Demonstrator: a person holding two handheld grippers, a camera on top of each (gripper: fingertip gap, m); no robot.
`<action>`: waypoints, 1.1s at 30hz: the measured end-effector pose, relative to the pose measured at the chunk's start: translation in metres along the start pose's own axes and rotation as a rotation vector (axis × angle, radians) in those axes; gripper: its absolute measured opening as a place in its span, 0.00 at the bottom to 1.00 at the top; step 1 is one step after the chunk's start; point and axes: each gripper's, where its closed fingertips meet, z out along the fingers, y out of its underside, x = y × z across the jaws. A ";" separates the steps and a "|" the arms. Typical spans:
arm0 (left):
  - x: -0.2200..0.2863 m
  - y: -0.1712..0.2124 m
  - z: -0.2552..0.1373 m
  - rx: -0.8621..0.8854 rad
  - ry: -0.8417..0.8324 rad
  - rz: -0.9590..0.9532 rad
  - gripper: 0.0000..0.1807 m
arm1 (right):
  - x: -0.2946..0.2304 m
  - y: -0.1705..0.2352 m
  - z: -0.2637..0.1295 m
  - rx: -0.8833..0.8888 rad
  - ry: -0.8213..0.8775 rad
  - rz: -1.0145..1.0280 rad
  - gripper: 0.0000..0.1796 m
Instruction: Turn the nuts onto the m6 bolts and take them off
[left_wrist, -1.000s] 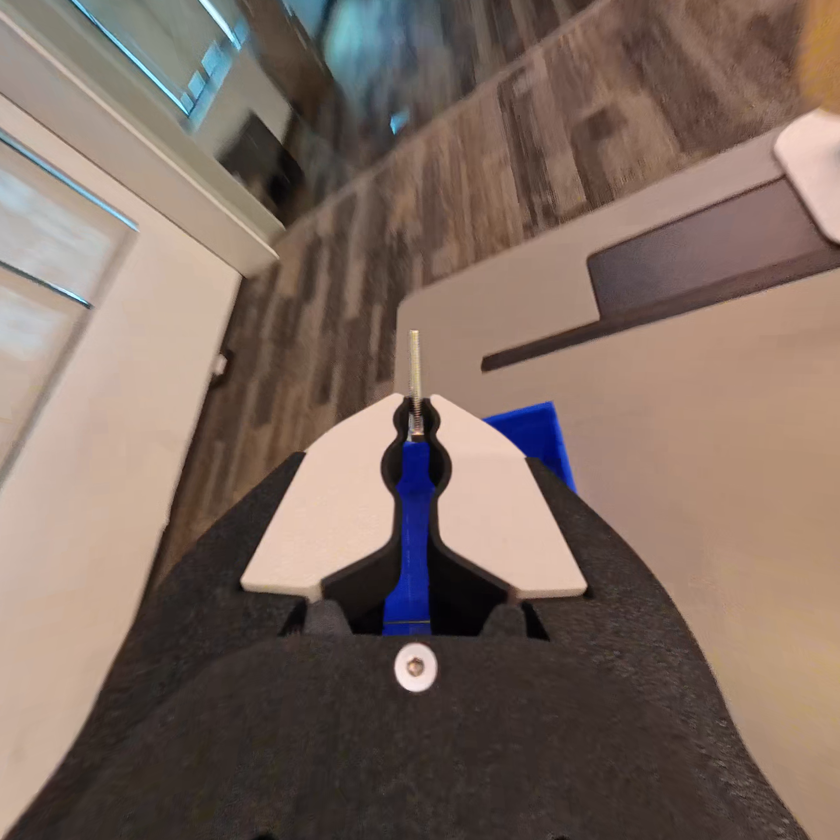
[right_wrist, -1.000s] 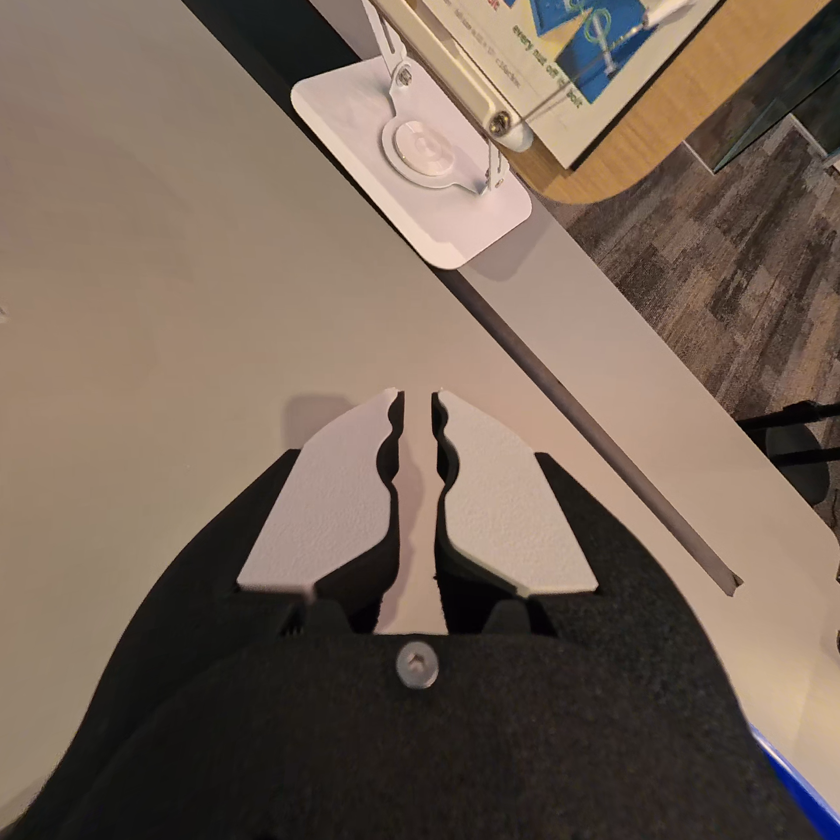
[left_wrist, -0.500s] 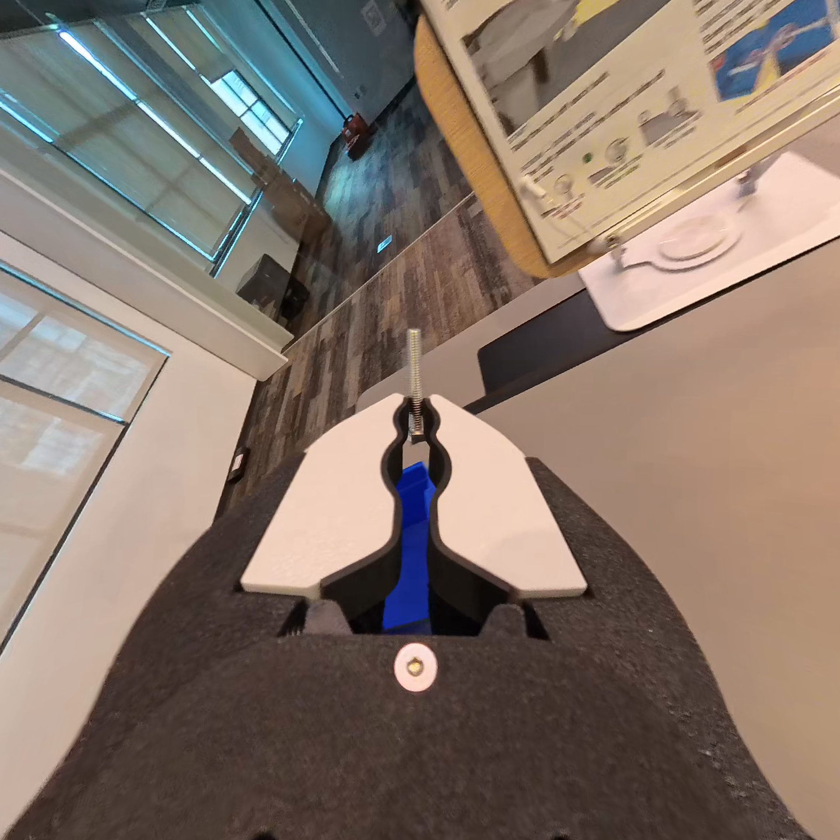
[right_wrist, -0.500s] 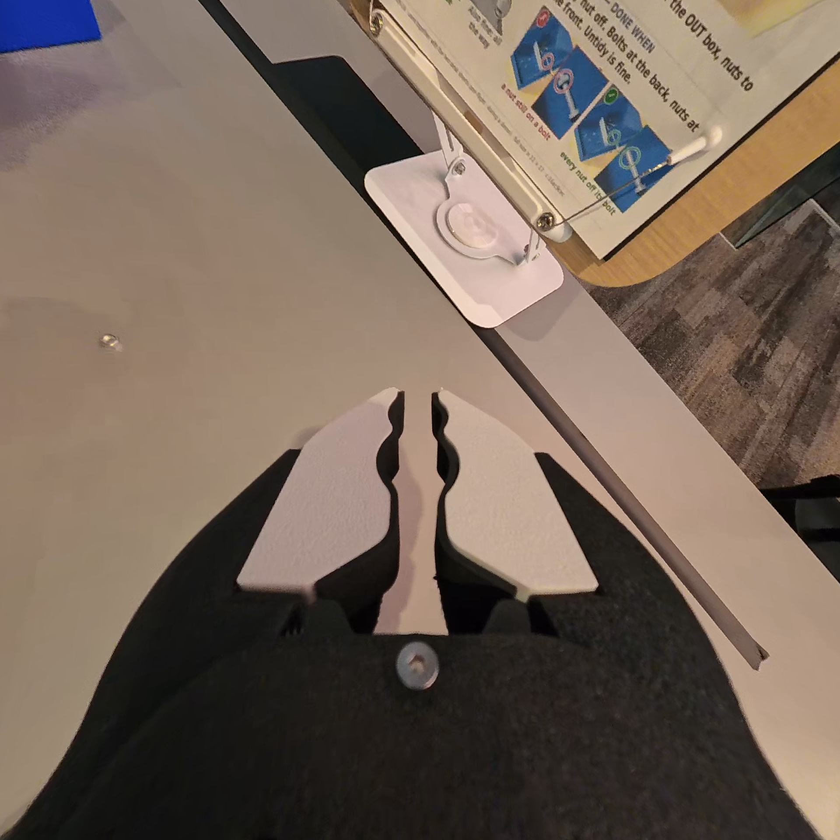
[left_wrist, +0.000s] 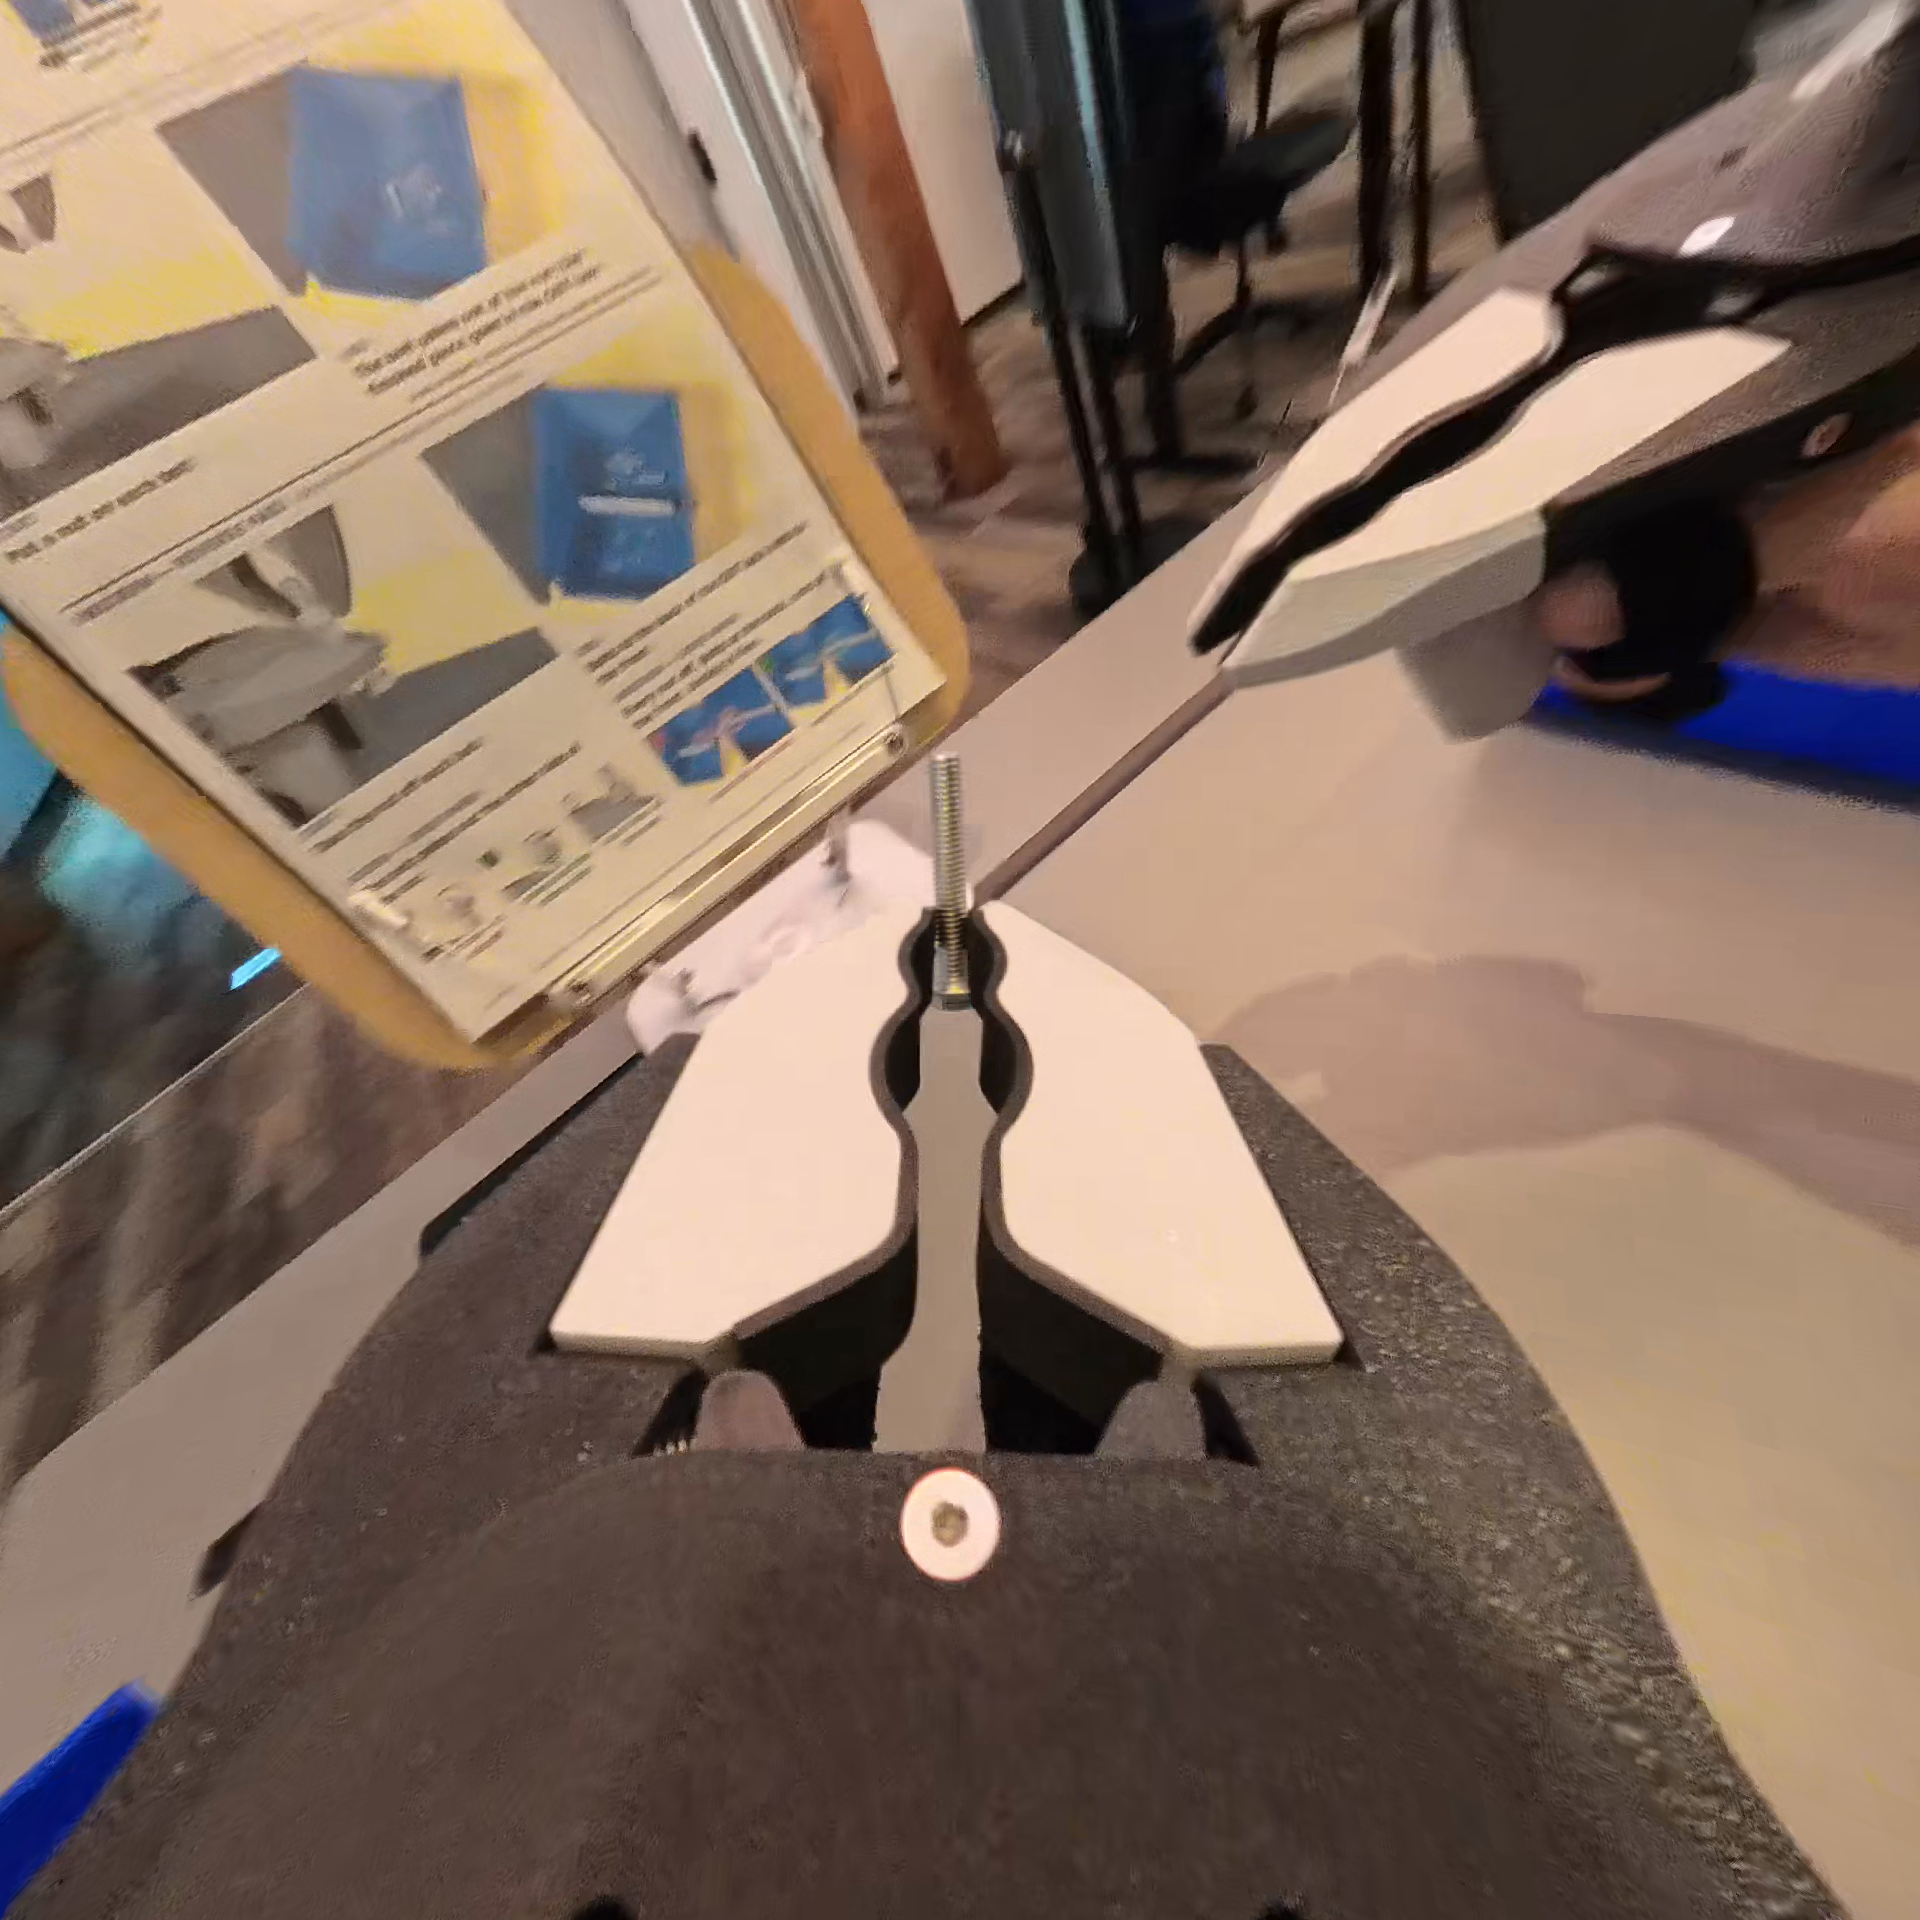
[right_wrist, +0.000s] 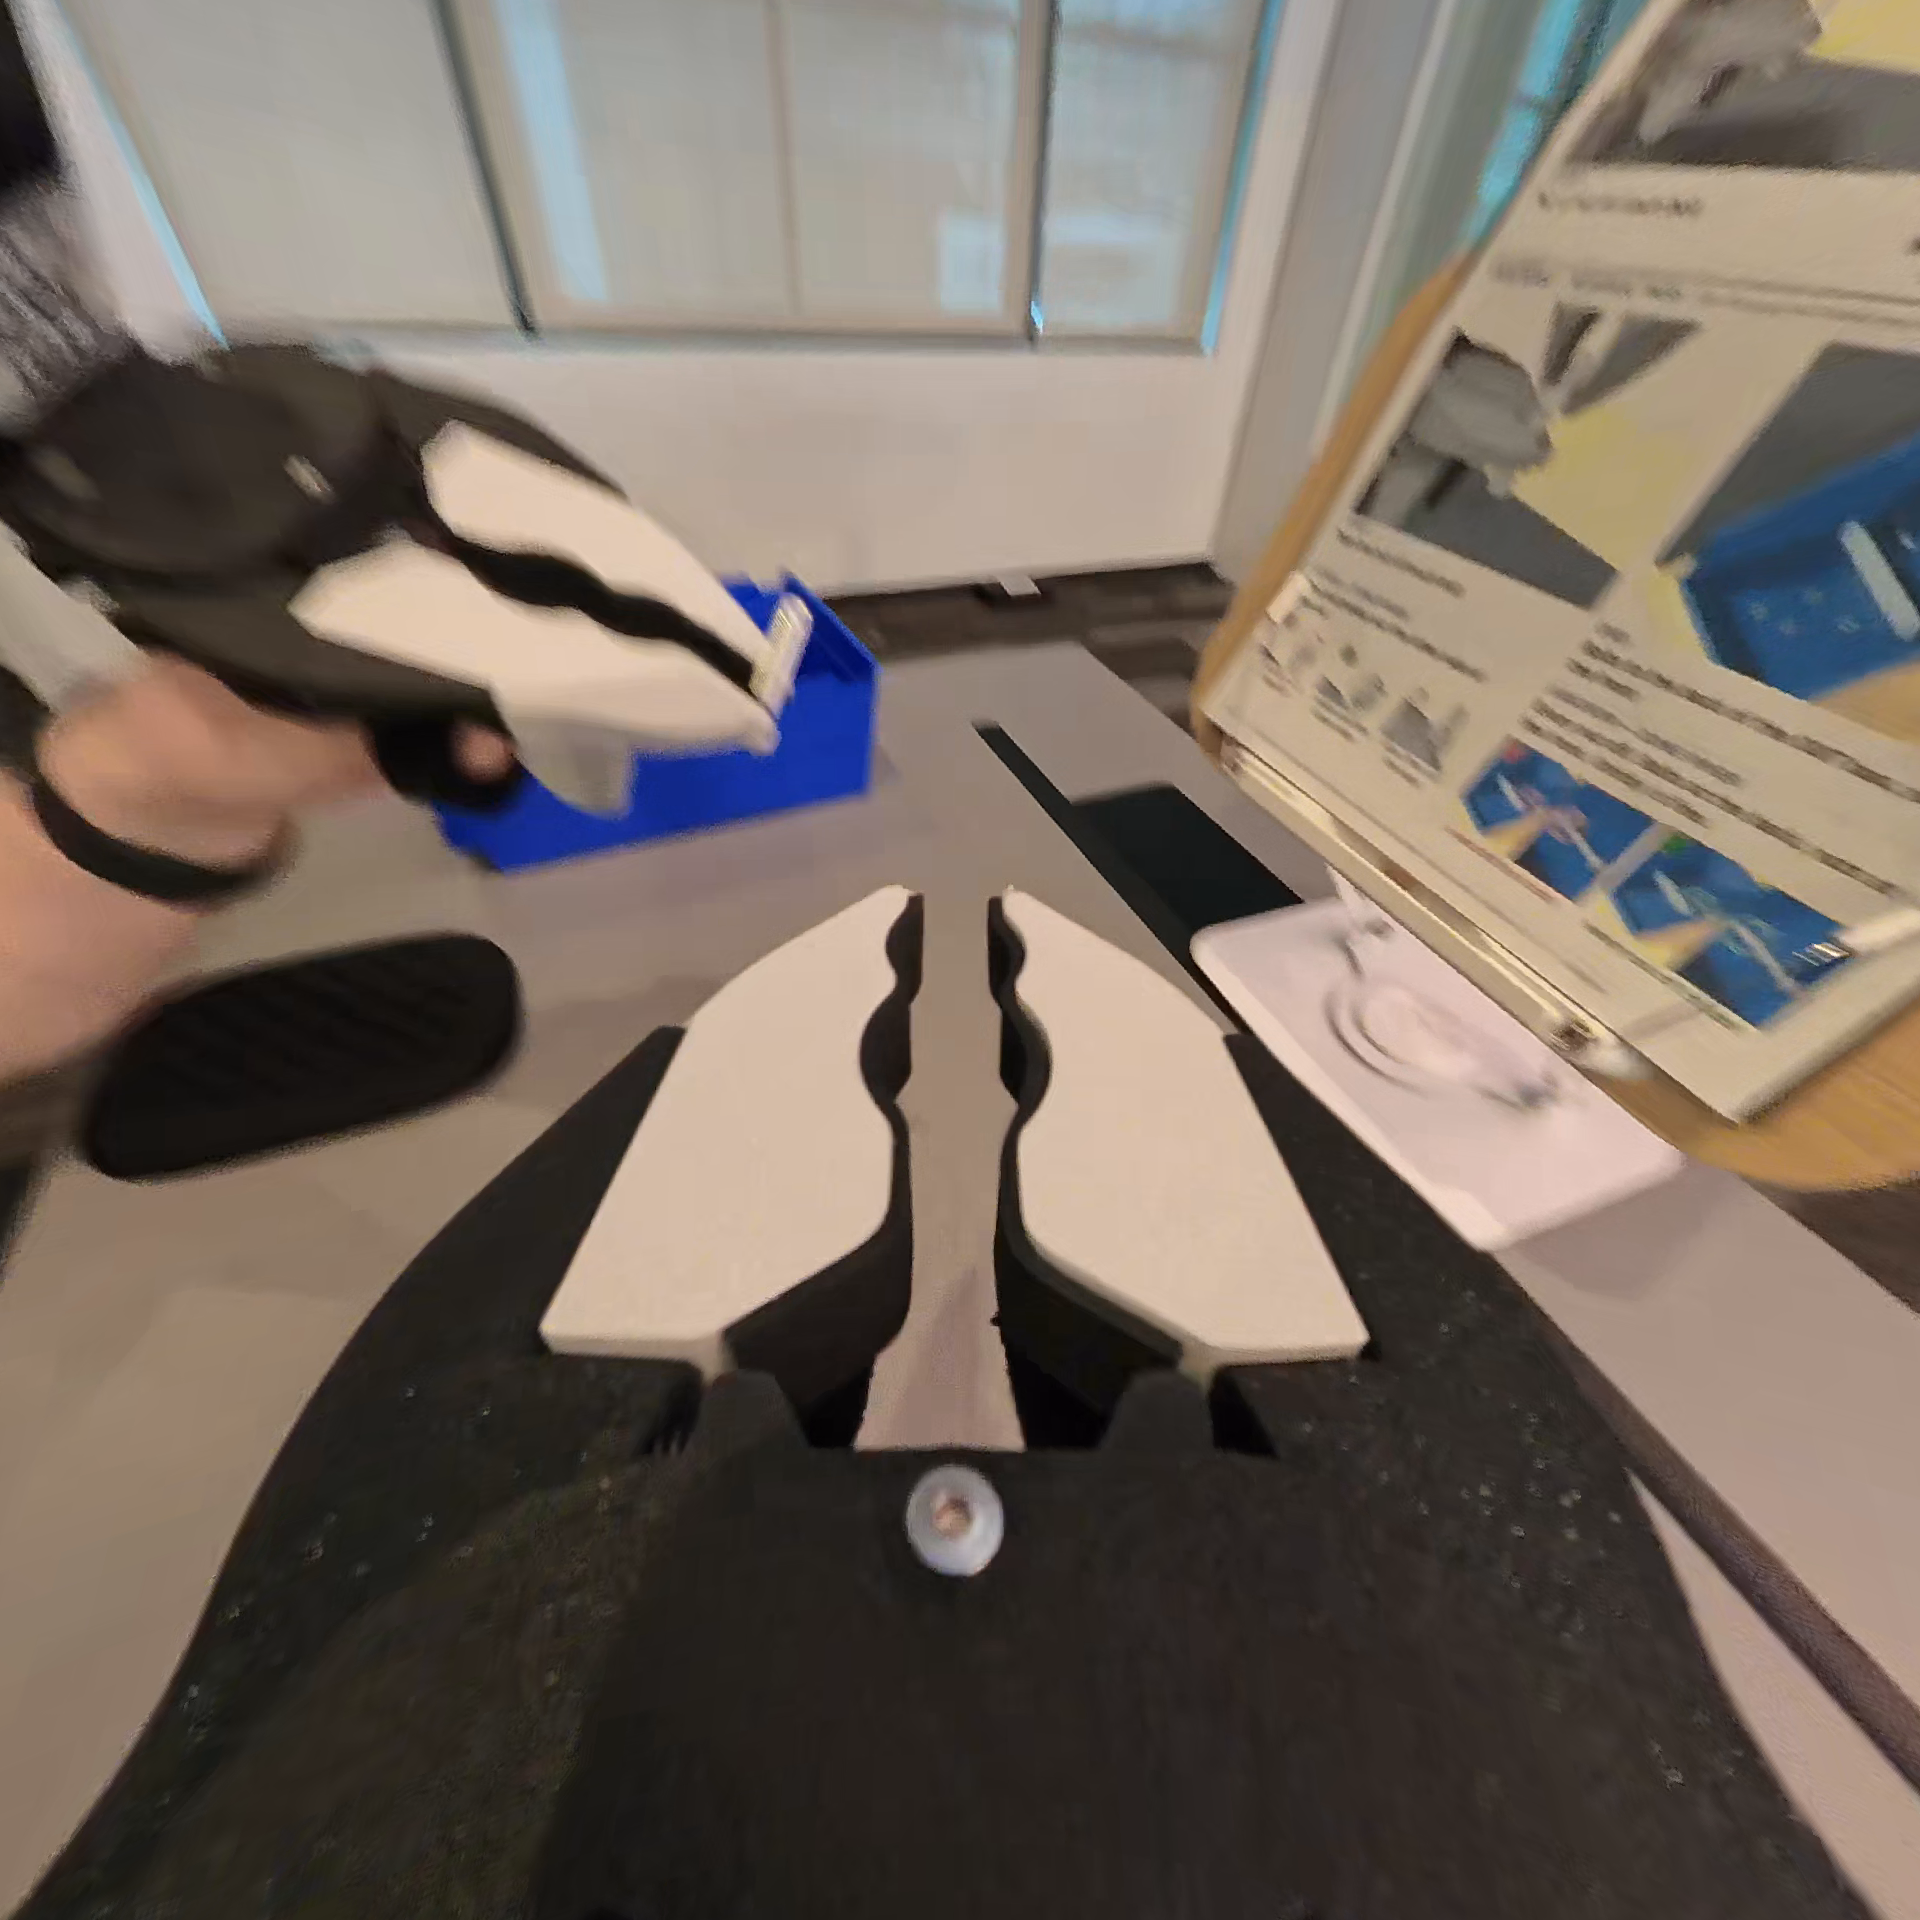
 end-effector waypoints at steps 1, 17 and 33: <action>0.005 -0.004 0.003 0.033 0.015 -0.015 0.03 | -0.004 -0.008 0.001 0.057 -0.036 0.044 0.06; 0.049 -0.028 0.001 0.281 0.497 -0.314 0.03 | -0.044 -0.031 0.016 0.179 -0.273 0.123 0.09; 0.052 -0.010 -0.003 0.220 0.787 -0.578 0.08 | -0.055 -0.024 0.027 0.153 -0.396 0.260 0.03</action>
